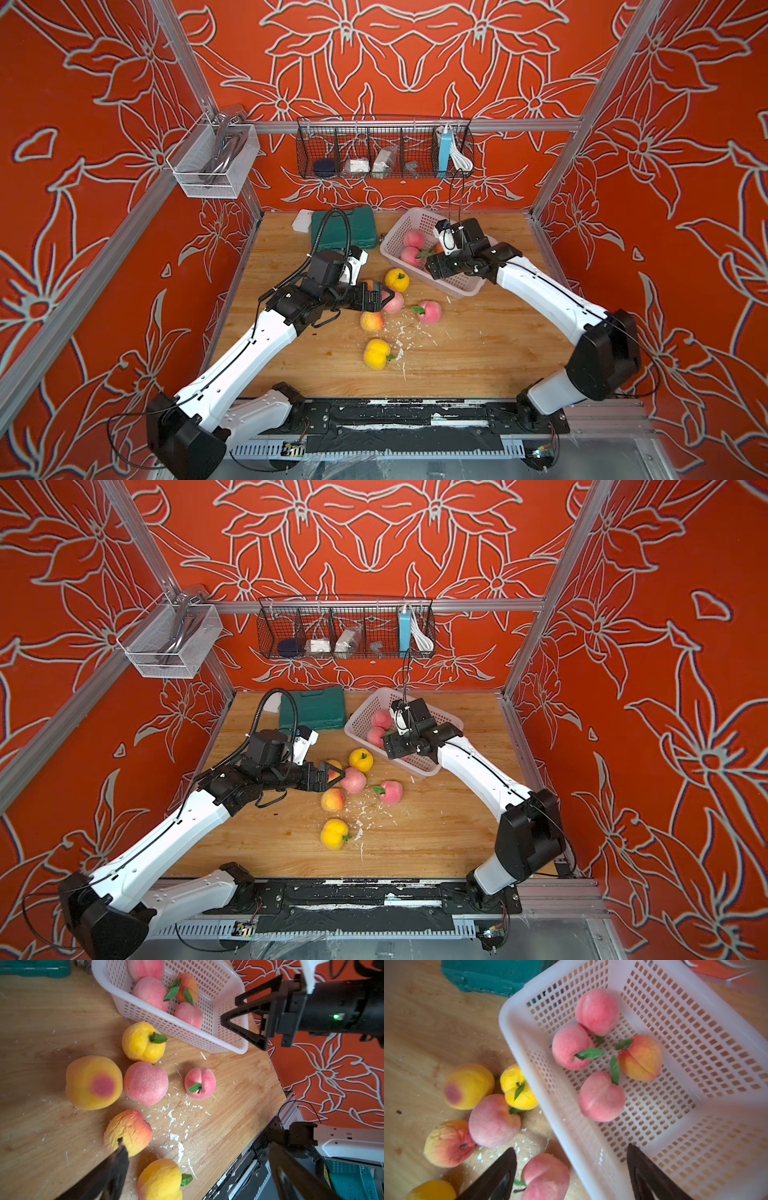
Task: Put the peaches into the basket
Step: Pick up the peach from the center of the board.
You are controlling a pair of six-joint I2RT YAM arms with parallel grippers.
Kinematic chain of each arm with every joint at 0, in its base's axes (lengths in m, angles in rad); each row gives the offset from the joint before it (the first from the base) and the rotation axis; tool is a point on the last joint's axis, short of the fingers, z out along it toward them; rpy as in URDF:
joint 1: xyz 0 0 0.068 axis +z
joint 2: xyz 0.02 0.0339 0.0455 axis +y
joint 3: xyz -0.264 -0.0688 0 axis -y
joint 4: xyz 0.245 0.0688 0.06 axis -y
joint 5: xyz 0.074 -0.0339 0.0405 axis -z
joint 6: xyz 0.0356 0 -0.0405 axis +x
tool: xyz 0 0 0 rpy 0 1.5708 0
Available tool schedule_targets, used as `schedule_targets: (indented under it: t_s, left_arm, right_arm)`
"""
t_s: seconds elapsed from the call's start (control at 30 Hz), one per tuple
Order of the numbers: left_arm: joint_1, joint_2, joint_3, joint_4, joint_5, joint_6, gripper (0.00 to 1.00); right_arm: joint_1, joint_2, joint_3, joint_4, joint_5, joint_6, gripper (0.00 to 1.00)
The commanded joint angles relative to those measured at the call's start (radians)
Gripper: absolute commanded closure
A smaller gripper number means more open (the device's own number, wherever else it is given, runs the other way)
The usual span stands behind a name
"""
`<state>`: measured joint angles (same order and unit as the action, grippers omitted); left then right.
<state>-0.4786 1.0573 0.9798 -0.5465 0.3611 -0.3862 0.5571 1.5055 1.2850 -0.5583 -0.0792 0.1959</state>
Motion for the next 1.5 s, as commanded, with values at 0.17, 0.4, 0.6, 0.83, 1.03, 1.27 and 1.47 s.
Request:
schedule_targets:
  t_s: [0.17, 0.4, 0.6, 0.83, 1.03, 1.27, 1.47]
  left_arm:
    - [-0.007, -0.117, -0.076, -0.050, 0.026, -0.039, 0.01]
    - [-0.048, -0.150, -0.144, -0.030, 0.032, -0.056, 0.01]
    - [-0.097, -0.143, -0.150, -0.032, 0.075, -0.031, 0.01]
    - [-0.146, -0.135, -0.154, -0.020, 0.076, -0.017, 0.01]
    - [-0.147, -0.135, -0.156, -0.012, 0.068, -0.010, 0.01]
    - [-0.148, -0.130, -0.155, 0.009, 0.064, 0.000, 0.01]
    - [-0.148, -0.120, -0.158, 0.031, 0.065, 0.000, 0.01]
  right_arm:
    - [0.141, -0.185, -0.183, -0.024, 0.087, 0.122, 0.13]
    - [0.220, -0.253, -0.294, -0.026, 0.119, 0.179, 0.13]
    - [0.234, -0.249, -0.352, 0.015, 0.121, 0.203, 0.12]
    - [0.234, -0.176, -0.380, 0.081, 0.124, 0.206, 0.12]
    - [0.233, -0.093, -0.357, 0.108, 0.124, 0.199, 0.12]
    - [0.231, -0.011, -0.333, 0.132, 0.124, 0.189, 0.12]
    - [0.228, 0.042, -0.324, 0.147, 0.128, 0.183, 0.12]
